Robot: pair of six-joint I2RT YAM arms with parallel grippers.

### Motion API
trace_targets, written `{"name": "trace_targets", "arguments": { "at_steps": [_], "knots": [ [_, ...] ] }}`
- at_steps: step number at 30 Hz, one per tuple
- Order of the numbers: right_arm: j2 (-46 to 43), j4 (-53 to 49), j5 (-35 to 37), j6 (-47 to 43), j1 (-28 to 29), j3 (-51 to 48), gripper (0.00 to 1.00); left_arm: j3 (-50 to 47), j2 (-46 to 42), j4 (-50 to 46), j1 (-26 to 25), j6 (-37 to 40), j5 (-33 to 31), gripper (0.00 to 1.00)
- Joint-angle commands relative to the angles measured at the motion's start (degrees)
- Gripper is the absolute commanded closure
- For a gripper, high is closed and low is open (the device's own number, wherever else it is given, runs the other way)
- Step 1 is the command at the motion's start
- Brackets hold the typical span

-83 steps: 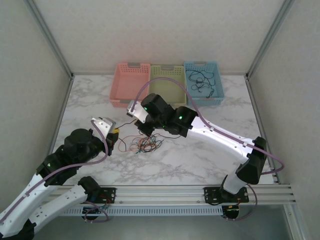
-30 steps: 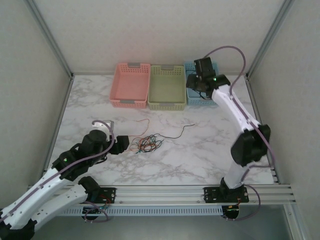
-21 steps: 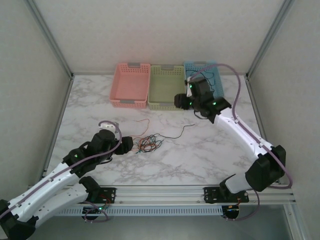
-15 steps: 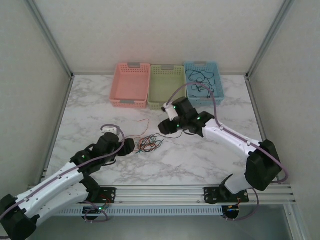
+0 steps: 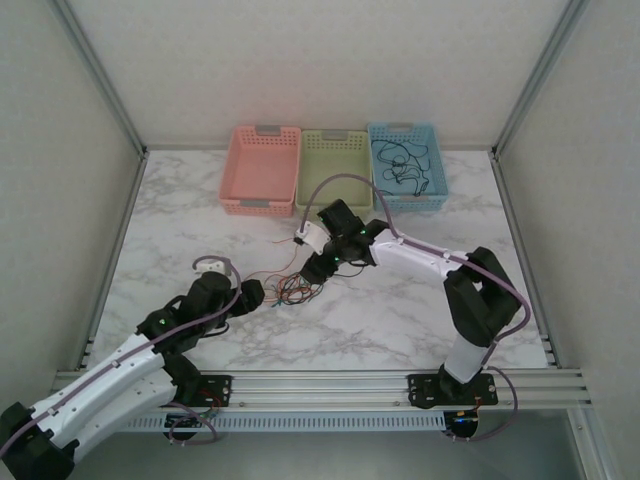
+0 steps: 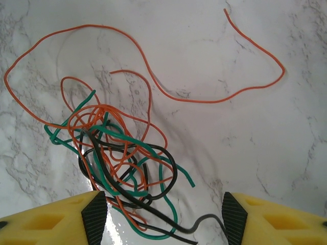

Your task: Untangle the cables

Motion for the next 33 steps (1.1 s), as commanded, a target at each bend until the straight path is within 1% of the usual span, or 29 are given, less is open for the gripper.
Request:
{"name": "trace_targets", "arguments": {
  "at_steps": [1, 5, 9, 10, 12, 13, 14, 15, 16, 20, 27, 33],
  "knots": [
    [2.0, -3.4, -0.8, -4.0, 0.7, 2.5, 0.37, -1.1, -1.3, -1.1, 0.9, -1.3, 0.8, 0.25],
    [3.9, -4.4, 1.0, -5.2, 0.7, 3.3, 0.42, -1.3, -1.1, -1.0, 1.1, -1.2, 1.5, 0.24],
    [4.3, -2.4, 3.0, -5.2, 0.8, 2.5, 0.45, -1.6, -0.6, -0.5, 1.2, -1.3, 1.9, 0.24],
    [4.5, -2.3, 3.4, -5.2, 0.8, 2.5, 0.47, -1.7, -0.4, -0.2, 1.2, -1.4, 2.0, 0.24],
    [4.9, -3.2, 3.8, -5.5, 0.8, 3.1, 0.61, -1.7, 0.3, 0.6, 1.3, -1.5, 2.3, 0.24],
    [4.8, -3.4, 4.0, -5.6, 0.9, 3.2, 0.71, -1.8, 0.7, 0.8, 1.3, -1.5, 2.5, 0.24],
    [4.3, -3.2, 4.4, -5.7, 0.9, 3.1, 0.85, -1.8, 1.1, 1.1, 1.4, -1.4, 2.6, 0.24],
    [3.5, -2.8, 4.8, -5.5, 0.7, 2.7, 0.95, -1.7, 1.4, 1.3, 1.4, -1.4, 2.7, 0.24],
    [2.2, -1.7, 5.2, -5.0, 0.6, 1.8, 1.00, -1.8, 1.7, 1.6, 1.5, -1.3, 2.8, 0.24],
    [-4.5, 3.0, 5.6, -1.9, 0.1, -3.1, 1.00, -1.8, 2.4, 2.4, 1.6, -1.1, 3.3, 0.24],
    [-15.5, 8.1, 5.0, 4.8, -1.2, -11.6, 1.00, -2.0, 3.6, 4.2, 1.9, -0.3, 4.8, 0.24],
    [-22.4, 11.2, 1.6, 12.1, -3.7, -15.3, 1.00, -1.4, 6.0, 5.8, 1.9, 1.0, 7.0, 0.25]
  ]
}}
